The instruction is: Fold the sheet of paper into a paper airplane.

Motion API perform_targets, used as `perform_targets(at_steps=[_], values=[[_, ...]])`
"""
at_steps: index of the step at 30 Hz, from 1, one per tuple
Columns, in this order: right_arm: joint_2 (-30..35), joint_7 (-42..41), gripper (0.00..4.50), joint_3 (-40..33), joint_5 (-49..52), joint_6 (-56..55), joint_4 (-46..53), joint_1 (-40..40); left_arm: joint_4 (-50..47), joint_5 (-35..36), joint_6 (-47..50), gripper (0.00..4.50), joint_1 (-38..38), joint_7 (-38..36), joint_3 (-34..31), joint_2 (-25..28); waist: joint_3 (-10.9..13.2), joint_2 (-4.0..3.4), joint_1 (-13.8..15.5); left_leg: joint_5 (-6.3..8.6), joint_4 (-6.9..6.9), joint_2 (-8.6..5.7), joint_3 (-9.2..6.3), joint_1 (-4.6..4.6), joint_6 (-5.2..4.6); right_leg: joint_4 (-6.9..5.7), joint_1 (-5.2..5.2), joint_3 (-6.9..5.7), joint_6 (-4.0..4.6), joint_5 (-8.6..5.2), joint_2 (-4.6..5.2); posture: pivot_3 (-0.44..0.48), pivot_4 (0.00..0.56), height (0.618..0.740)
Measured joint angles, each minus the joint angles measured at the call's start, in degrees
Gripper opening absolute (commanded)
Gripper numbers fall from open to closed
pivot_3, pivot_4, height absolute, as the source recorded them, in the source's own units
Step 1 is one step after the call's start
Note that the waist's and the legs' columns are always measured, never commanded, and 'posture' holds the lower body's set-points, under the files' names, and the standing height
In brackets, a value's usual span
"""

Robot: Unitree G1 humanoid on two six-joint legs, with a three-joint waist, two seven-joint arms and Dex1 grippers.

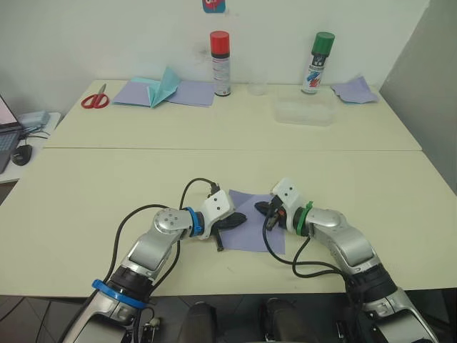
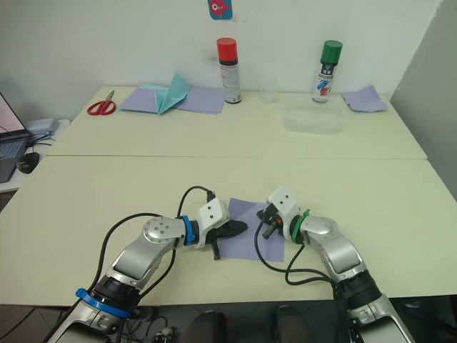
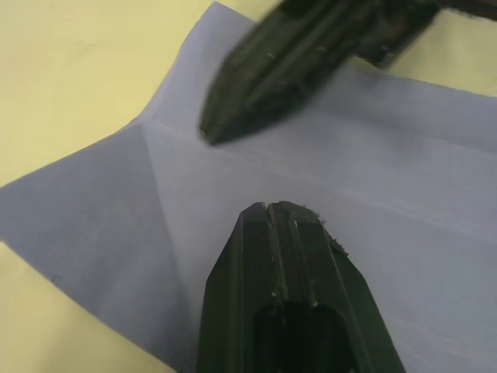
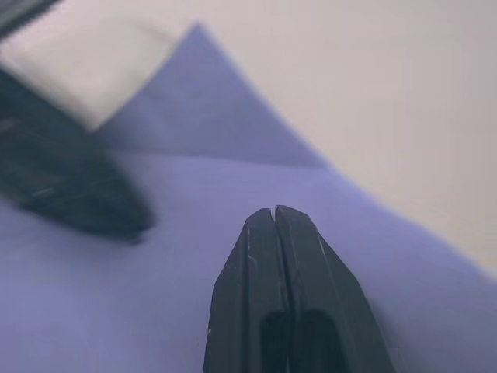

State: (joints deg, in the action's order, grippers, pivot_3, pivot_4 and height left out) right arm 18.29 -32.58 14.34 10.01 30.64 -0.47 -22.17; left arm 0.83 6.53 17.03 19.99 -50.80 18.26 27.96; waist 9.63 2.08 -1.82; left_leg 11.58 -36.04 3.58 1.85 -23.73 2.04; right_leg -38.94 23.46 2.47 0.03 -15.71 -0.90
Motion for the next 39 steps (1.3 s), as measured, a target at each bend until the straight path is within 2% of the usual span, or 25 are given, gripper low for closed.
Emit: perform_targets(at_steps=[6, 12, 13, 15, 23, 25, 26, 29, 34, 37, 39], values=[[0.67, 0.33, 0.02, -1.28, -1.15, -2.20, -0.44, 0.96, 0.14, 0.71, 2.67, 0.00, -0.29, 1.99, -2.23, -1.24, -0.01, -0.01, 0.00, 0.00, 0.01, 0.01, -0.02, 0.01, 0.00, 0.00, -0.01, -0.01, 0.01, 0.00, 0.00, 0.000, 0.150, 0.740], [2.40, -2.39, 0.02, 0.67, -2.74, -4.74, 1.99, 3.20, 1.08, 1.11, 5.15, 0.00, 0.14, 5.03, -3.68, -3.44, -0.01, 0.00, -0.01, 0.00, 0.01, 0.01, 0.00, 0.27, 0.00, 0.00, -0.22, 0.03, -0.01, 0.00, 0.00, 0.000, 0.150, 0.740], [2.47, -2.46, 0.19, 0.67, -2.77, -4.86, 2.19, 3.37, 1.06, 1.11, 5.35, 0.00, 0.19, 5.08, -3.68, -3.44, -0.01, 0.00, -0.01, 0.00, 0.01, 0.01, 0.00, 0.29, 0.00, 0.00, -0.22, 0.03, -0.02, 0.01, 0.00, 0.000, 0.150, 0.740], [3.02, -3.51, 0.61, 0.39, -2.18, -4.86, 3.24, 4.19, 0.85, 1.11, 5.65, 0.00, 0.16, 5.10, -3.69, -3.44, -0.01, 0.00, -0.01, 0.00, 0.01, 0.02, 0.00, 0.29, 0.00, -0.01, -0.22, 0.02, -0.01, 0.01, 0.00, 0.000, 0.150, 0.740], [4.72, -4.45, 3.50, -4.75, 0.78, -3.31, 8.93, 6.95, -0.53, 1.03, 6.06, 0.00, -0.81, 5.77, -3.74, -3.54, -0.01, 0.00, 0.01, 0.00, 0.05, 0.00, 0.03, 0.28, 0.00, 0.02, -0.21, 0.05, 0.00, 0.00, 0.02, 0.000, 0.150, 0.740], [2.85, -1.99, 4.31, -6.42, 0.83, -2.28, 8.49, 7.51, -0.82, 0.98, 6.02, 0.00, -1.09, 6.13, -3.61, -3.53, -0.01, -0.01, 0.00, 0.00, 0.07, 0.02, 0.04, 0.29, 0.00, 0.02, -0.21, 0.08, 0.01, -0.01, 0.02, 0.000, 0.150, 0.740], [1.40, -0.25, 4.44, -7.50, 0.91, -1.31, 7.74, 7.42, -0.89, 0.92, 6.00, 0.00, -1.15, 6.31, -3.45, -3.54, -0.01, -0.01, -0.01, 0.00, 0.07, 0.03, 0.03, 0.29, 0.00, 0.02, -0.20, 0.07, 0.01, -0.01, 0.02, 0.000, 0.150, 0.740], [-0.90, 2.96, 4.44, -10.18, 2.14, 1.59, 6.05, 6.74, -1.15, 0.69, 5.93, 0.00, -1.19, 6.42, -2.99, -3.55, -0.01, -0.01, 0.00, 0.00, 0.07, 0.02, 0.04, 0.28, 0.00, 0.01, -0.21, 0.08, 0.02, -0.01, 0.02, 0.000, 0.150, 0.740], [-1.90, 3.79, 4.44, -13.22, 5.98, 7.43, 5.97, 5.06, -1.21, 0.66, 5.92, 0.00, -1.10, 6.39, -2.82, -3.60, -0.01, -0.01, -0.01, 0.01, 0.07, 0.01, 0.05, 0.27, 0.00, 0.03, -0.21, 0.10, 0.01, -0.01, 0.08, 0.000, 0.150, 0.740], [-2.56, 3.27, 3.83, -13.47, 8.46, 10.29, 6.10, 5.02, -1.26, 0.66, 5.92, 0.00, -1.09, 6.32, -2.80, -3.59, -0.01, -0.01, -0.01, 0.01, 0.09, 0.01, 0.05, 0.26, 0.00, 0.03, -0.21, 0.10, 0.03, -0.02, 0.08, 0.000, 0.150, 0.740], [-2.54, 2.31, 3.11, -13.50, 10.02, 12.01, 6.70, 4.72, -1.25, 0.66, 5.93, 0.00, -1.09, 6.29, -2.80, -3.59, -0.01, -0.01, -0.02, 0.01, 0.09, 0.01, 0.04, 0.26, 0.00, 0.03, -0.21, 0.09, 0.03, -0.02, 0.07, 0.000, 0.150, 0.740]])
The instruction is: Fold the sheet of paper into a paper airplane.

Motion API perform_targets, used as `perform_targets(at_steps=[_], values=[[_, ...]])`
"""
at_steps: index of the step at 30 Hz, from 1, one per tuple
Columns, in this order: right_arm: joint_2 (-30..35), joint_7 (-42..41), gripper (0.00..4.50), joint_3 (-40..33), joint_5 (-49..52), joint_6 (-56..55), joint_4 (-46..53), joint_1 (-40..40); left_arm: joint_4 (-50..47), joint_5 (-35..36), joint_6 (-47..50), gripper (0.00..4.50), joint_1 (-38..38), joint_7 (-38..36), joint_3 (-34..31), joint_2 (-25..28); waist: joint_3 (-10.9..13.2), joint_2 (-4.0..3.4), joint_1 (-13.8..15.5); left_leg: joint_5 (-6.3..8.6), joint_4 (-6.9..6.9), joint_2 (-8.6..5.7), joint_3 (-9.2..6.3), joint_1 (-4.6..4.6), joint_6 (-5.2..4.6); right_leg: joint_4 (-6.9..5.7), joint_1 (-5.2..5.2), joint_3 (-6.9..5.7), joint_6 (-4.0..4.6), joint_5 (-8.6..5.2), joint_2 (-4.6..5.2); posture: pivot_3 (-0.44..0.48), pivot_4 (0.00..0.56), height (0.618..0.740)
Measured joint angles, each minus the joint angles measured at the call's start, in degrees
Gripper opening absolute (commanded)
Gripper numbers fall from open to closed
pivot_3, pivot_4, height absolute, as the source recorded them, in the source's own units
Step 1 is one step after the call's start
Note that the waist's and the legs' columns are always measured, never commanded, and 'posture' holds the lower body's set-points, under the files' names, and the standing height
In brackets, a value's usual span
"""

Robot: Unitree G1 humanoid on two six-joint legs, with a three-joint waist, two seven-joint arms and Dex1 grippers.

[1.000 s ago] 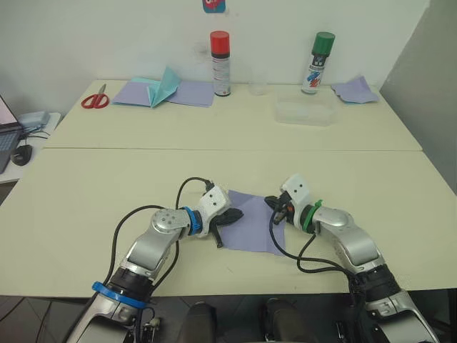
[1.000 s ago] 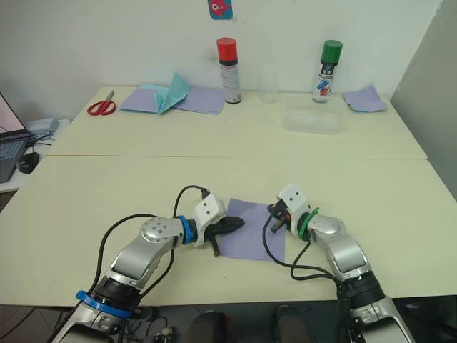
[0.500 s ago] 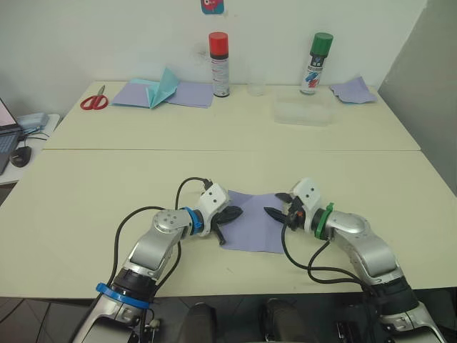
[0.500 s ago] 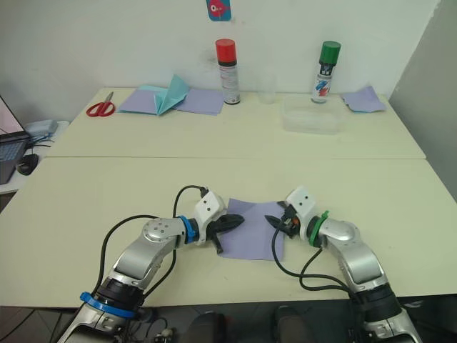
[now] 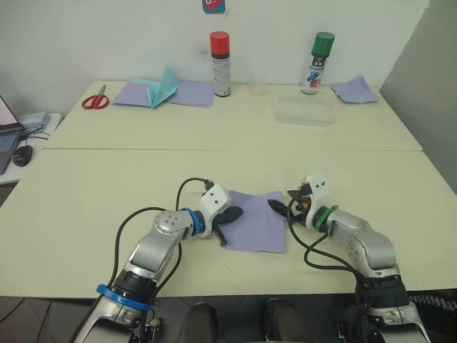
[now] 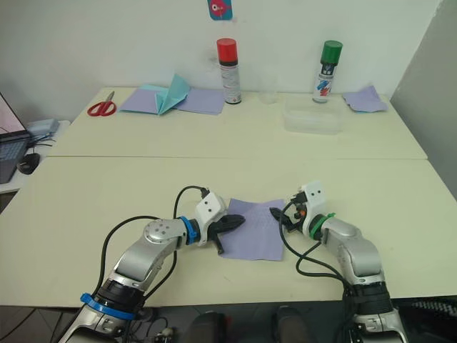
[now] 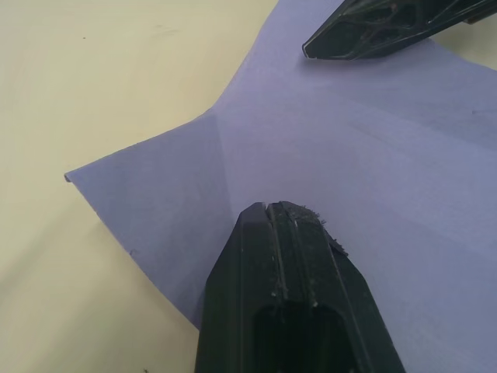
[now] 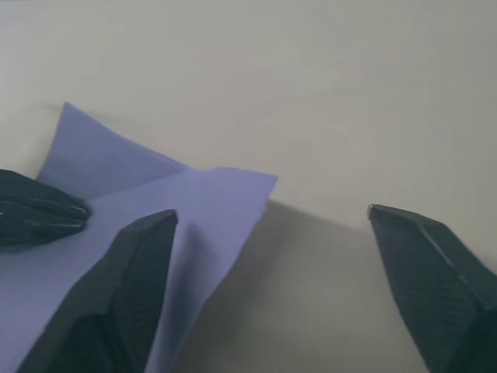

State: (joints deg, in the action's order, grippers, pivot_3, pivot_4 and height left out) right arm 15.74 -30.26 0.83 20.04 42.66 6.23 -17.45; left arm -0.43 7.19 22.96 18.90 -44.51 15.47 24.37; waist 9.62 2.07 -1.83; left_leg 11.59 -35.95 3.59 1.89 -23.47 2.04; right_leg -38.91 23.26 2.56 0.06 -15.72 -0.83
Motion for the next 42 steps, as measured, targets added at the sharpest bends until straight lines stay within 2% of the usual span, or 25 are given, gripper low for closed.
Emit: perform_targets(at_steps=[8, 9, 12, 19, 35, 42], values=[[-0.49, -0.55, 0.13, 0.03, 2.74, 2.59, 0.19, -1.67, 0.51, -0.03, 0.01, 0.00, 0.68, -0.03, 0.10, -0.04, 0.00, 0.00, 0.02, 0.00, 0.00, -0.01, 0.00, -0.01, 0.00, 0.02, 0.00, -0.01, 0.00, 0.00, 0.00, 0.000, 0.150, 0.740], [-0.38, -0.63, 0.04, 0.11, 2.71, 2.42, 0.13, -1.68, 0.57, -0.03, 0.01, 0.00, 0.76, -0.06, 0.12, -0.04, 0.00, 0.00, 0.03, 0.00, 0.00, -0.01, 0.00, -0.02, 0.00, 0.02, 0.01, -0.01, 0.00, 0.00, 0.00, 0.000, 0.150, 0.740], [1.30, -2.15, 0.04, 1.81, 1.46, -0.17, 0.08, -1.69, 0.80, -0.04, -0.02, 0.00, 0.97, -0.10, 0.25, -0.05, 0.00, 0.00, 0.04, 0.00, 0.00, -0.02, 0.00, -0.03, 0.00, 0.03, 0.00, -0.02, 0.00, 0.00, 0.02, 0.000, 0.150, 0.740], [8.97, -8.85, 0.04, 12.33, -7.49, -13.19, 0.51, -1.61, 1.25, -0.52, -1.09, 0.00, 0.96, -0.46, 0.53, -0.02, 0.00, 0.00, 0.05, 0.00, -0.01, -0.04, -0.01, -0.02, 0.00, 0.04, 0.01, -0.05, 0.00, -0.01, 0.01, 0.000, 0.150, 0.740], [10.52, -13.13, 0.04, 17.25, -15.35, -23.41, -2.04, -1.54, 2.23, -0.69, -2.03, 0.00, 1.38, -1.26, 0.61, -0.07, 0.01, 0.01, 0.15, 0.00, -0.01, -0.04, 0.00, -0.02, 0.00, 0.04, 0.00, -0.06, 0.00, 0.00, 0.01, 0.000, 0.150, 0.740], [9.01, -12.99, 0.04, 17.34, -16.56, -21.43, -2.56, -2.06, 2.22, -0.69, -2.03, 0.00, 1.38, -1.20, 0.66, -0.09, 0.00, 0.01, 0.15, 0.00, -0.02, -0.03, 0.00, -0.02, 0.00, 0.04, 0.00, -0.06, -0.01, 0.00, 0.02, 0.000, 0.150, 0.740]])
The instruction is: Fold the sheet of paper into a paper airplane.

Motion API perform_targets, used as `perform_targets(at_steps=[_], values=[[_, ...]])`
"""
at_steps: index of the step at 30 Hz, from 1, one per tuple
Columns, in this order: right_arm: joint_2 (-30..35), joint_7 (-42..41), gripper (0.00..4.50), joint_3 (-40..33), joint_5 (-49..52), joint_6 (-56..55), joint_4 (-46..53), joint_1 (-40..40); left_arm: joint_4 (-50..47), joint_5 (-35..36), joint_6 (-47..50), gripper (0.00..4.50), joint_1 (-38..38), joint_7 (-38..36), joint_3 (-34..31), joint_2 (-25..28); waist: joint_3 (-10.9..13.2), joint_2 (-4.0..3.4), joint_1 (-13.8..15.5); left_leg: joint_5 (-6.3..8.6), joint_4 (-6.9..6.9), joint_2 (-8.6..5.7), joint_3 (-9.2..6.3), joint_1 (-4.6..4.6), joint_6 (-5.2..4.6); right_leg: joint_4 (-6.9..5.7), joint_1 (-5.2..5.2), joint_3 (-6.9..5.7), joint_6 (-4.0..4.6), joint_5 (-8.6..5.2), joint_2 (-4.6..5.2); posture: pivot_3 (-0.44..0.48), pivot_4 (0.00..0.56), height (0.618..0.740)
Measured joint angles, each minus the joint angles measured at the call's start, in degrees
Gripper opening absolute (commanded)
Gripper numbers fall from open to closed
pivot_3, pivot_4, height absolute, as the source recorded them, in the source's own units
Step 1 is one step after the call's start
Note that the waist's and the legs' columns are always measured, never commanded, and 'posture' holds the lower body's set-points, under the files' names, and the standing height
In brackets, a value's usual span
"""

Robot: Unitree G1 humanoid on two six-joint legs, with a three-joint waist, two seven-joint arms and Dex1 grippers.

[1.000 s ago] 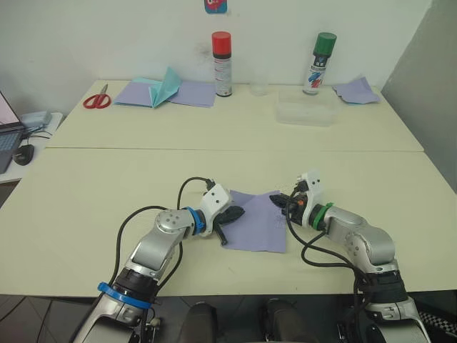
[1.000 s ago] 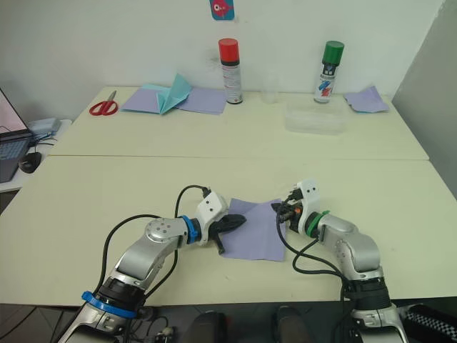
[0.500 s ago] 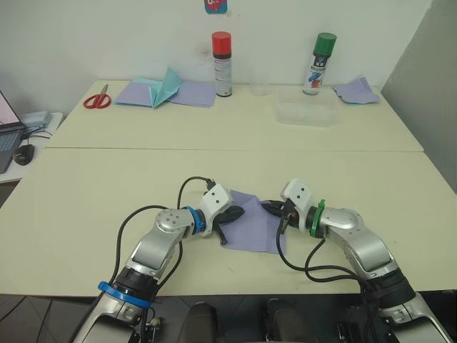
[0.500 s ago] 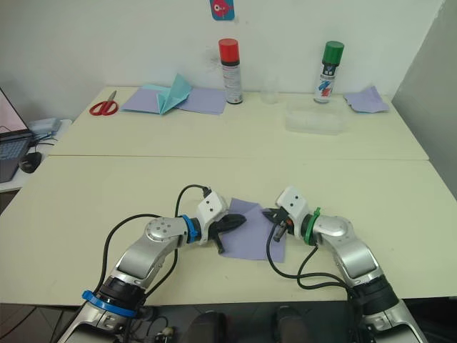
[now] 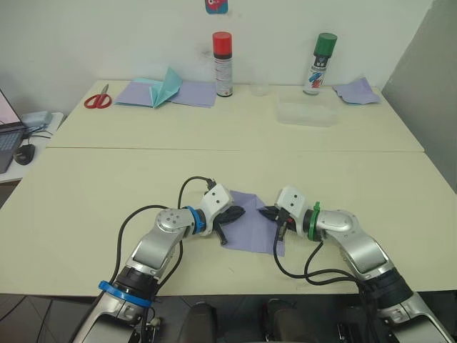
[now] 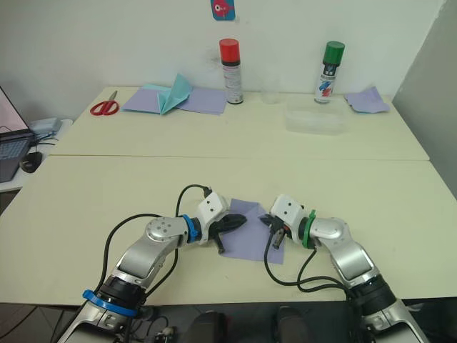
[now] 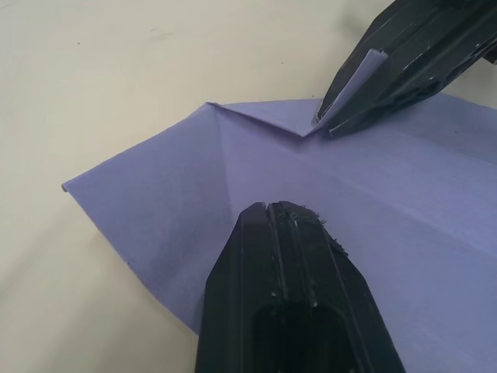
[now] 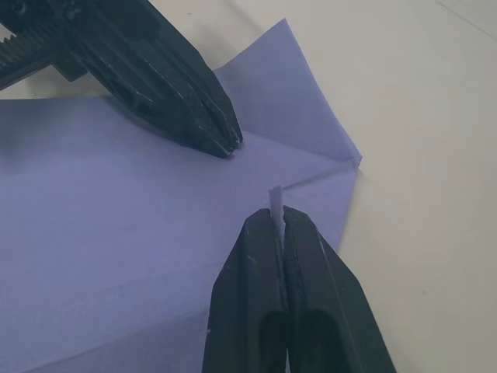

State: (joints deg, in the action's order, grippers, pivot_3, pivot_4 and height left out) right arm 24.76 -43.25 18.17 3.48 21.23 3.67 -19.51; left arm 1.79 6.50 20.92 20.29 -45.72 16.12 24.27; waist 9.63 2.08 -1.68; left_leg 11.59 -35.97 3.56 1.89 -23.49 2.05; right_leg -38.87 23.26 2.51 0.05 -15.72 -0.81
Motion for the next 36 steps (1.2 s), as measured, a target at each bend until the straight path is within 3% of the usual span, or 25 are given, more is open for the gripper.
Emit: perform_targets(at_steps=[4, 7, 17, 19, 21, 31, 36], values=[[-0.37, -0.09, 0.04, 0.00, -0.06, 0.84, -0.31, -0.42, 0.01, -0.01, 0.00, 0.00, 0.00, 0.02, 0.02, 0.00, 0.00, 0.00, 0.00, 0.00, 0.00, 0.00, 0.00, 0.00, 0.00, 0.00, 0.00, 0.00, 0.00, 0.00, 0.00, 0.000, 0.150, 0.740], [-0.82, -0.23, 0.60, -0.04, 0.09, 1.97, -0.39, -0.43, 0.14, -0.03, -0.05, 0.00, 0.00, 0.03, 0.05, 0.00, 0.00, 0.00, 0.00, 0.00, 0.00, 0.00, -0.01, 0.00, 0.00, 0.00, 0.00, 0.00, 0.00, 0.00, 0.00, 0.000, 0.150, 0.740], [-1.05, -0.50, 4.20, -1.33, 0.99, 4.05, -0.19, -0.43, 0.28, -0.07, -0.11, 0.00, -0.05, 0.06, 0.10, 0.00, 0.00, 0.00, 0.00, 0.00, 0.00, 0.00, -0.01, 0.00, 0.00, 0.00, -0.01, 0.00, 0.00, 0.00, 0.00, 0.000, 0.150, 0.740], [-1.38, -0.48, 4.14, -1.34, 1.27, 4.14, -0.19, -0.41, 0.28, -0.07, -0.11, 0.00, -0.05, 0.06, 0.10, 0.00, 0.00, 0.00, 0.00, 0.00, 0.00, 0.00, -0.01, 0.00, 0.00, 0.00, -0.01, 0.01, 0.00, 0.00, 0.00, 0.000, 0.150, 0.740], [-1.62, -0.45, 3.74, -1.34, 1.33, 4.09, -0.19, -0.41, 0.28, -0.07, -0.11, 0.00, -0.05, 0.06, 0.12, -0.03, 0.00, 0.00, 0.00, 0.00, 0.00, 0.00, -0.01, 0.00, 0.00, 0.00, -0.01, 0.00, 0.00, 0.00, 0.00, 0.000, 0.150, 0.740], [-0.39, -0.03, 0.09, -3.42, 2.32, 3.65, 4.20, 1.07, -0.38, -0.08, -0.10, 0.00, -0.37, 0.06, 0.15, -0.01, 0.00, 0.00, 0.01, 0.00, 0.01, 0.00, 0.00, 0.00, 0.00, 0.00, 0.00, 0.00, 0.00, 0.00, 0.02, 0.000, 0.150, 0.740], [-0.04, 1.01, 0.04, -3.68, 2.24, 3.20, 6.06, 3.03, -0.68, -0.08, -0.09, 0.00, -0.52, 0.02, 0.14, 0.08, 0.00, 0.00, 0.02, 0.00, 0.02, 0.00, -0.01, 0.00, 0.00, 0.00, 0.00, 0.01, 0.03, -0.02, 0.01, 0.000, 0.150, 0.740]])
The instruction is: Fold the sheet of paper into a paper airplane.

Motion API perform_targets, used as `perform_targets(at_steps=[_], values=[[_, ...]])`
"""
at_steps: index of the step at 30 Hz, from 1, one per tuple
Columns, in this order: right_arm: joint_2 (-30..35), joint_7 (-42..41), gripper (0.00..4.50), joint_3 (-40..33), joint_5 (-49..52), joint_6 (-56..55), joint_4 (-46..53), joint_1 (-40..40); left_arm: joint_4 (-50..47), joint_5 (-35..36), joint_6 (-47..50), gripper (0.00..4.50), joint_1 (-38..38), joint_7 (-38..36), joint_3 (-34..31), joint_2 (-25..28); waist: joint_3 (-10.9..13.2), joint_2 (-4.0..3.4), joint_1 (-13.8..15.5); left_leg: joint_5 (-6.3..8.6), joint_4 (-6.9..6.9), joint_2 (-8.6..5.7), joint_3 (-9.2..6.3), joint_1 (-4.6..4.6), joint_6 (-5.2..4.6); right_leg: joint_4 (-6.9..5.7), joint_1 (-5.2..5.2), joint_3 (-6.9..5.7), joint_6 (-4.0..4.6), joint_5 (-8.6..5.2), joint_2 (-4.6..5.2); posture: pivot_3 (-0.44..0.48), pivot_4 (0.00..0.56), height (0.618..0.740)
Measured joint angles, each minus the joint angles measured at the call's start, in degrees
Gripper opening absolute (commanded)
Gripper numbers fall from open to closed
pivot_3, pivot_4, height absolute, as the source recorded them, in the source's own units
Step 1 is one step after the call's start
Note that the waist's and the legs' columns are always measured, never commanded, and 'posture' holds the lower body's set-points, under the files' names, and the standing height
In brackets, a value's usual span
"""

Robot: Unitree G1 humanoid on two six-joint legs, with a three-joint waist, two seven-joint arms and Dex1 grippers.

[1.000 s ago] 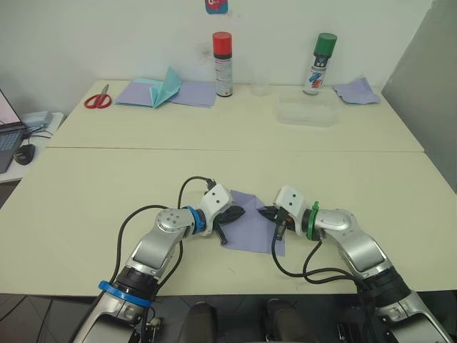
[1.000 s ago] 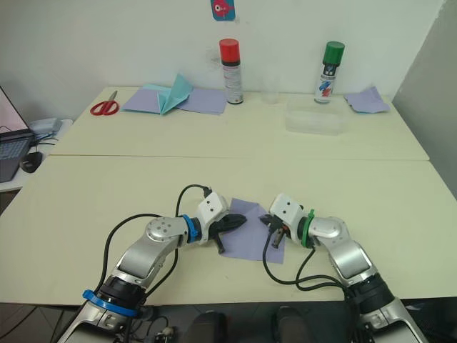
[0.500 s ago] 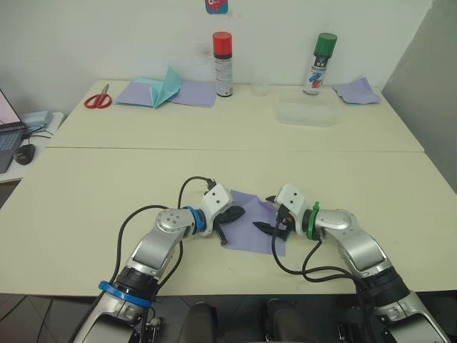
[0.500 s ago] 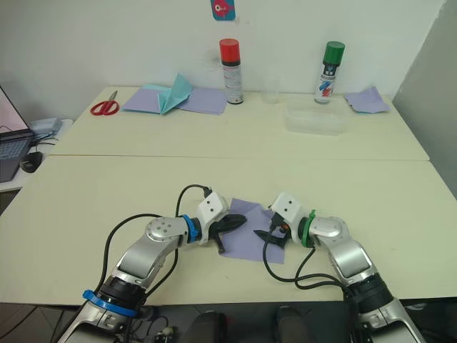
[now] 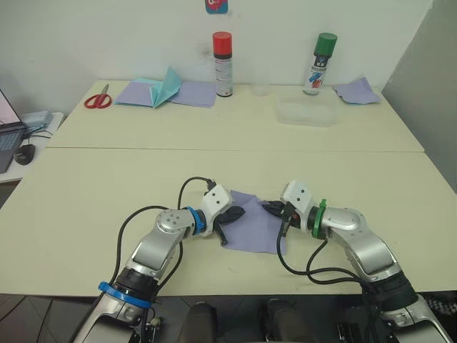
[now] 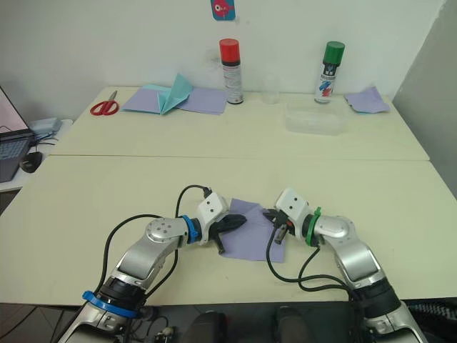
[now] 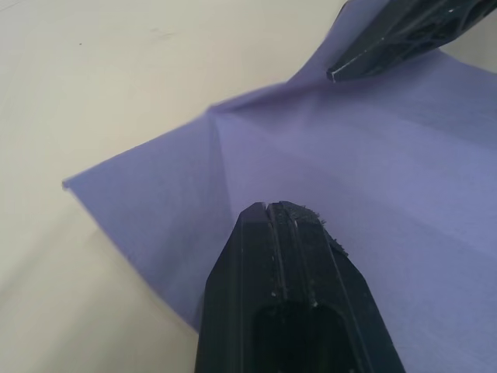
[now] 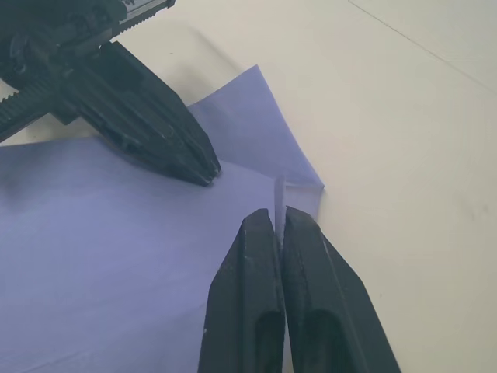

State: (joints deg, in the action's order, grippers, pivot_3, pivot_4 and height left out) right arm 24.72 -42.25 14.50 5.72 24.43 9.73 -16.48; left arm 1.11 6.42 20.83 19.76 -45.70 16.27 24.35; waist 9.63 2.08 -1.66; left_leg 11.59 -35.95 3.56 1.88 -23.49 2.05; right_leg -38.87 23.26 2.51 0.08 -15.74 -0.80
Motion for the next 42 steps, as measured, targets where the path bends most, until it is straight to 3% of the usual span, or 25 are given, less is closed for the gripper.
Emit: perform_targets(at_steps=[25, 32, 37, 42], values=[[-0.30, -0.12, 0.04, 4.18, -4.89, -4.74, -5.04, -0.90, -1.18, 0.03, 0.33, 0.00, -0.52, -0.42, -0.09, 1.01, -0.01, 0.02, -0.07, 0.00, 0.01, 0.00, 0.01, 0.04, 0.00, 0.00, -0.01, 0.00, 0.02, -0.01, -0.03, 0.000, 0.150, 0.740], [-0.28, -0.17, 0.04, 4.34, -4.89, -4.39, -4.98, -1.19, -4.50, 7.00, 9.48, 0.00, -0.73, -3.54, -4.97, 2.74, 0.06, 0.05, -0.16, 0.00, 0.01, 0.02, -0.01, 0.02, 0.00, 0.00, 0.02, -0.04, 0.03, -0.02, -0.04, 0.000, 0.150, 0.740], [-0.15, -0.15, 0.04, 4.32, -4.92, -3.82, -4.96, -1.53, -6.19, 12.53, 14.55, 0.00, 6.56, -5.18, -8.09, 2.21, 0.15, 0.18, -0.12, 0.00, -0.03, -0.01, -0.01, 0.00, 0.00, 0.00, 0.02, -0.08, -0.04, 0.02, -0.05, 0.000, 0.150, 0.740], [-0.41, -0.12, 0.04, 4.77, -4.92, -3.84, -4.87, -1.74, -5.61, 9.99, 13.54, 0.00, 10.77, -3.79, -4.11, -0.42, 0.16, 0.18, -0.21, 0.00, -0.02, -0.04, 0.01, 0.01, 0.00, 0.01, 0.03, -0.03, -0.06, 0.03, -0.07, 0.000, 0.150, 0.740]])
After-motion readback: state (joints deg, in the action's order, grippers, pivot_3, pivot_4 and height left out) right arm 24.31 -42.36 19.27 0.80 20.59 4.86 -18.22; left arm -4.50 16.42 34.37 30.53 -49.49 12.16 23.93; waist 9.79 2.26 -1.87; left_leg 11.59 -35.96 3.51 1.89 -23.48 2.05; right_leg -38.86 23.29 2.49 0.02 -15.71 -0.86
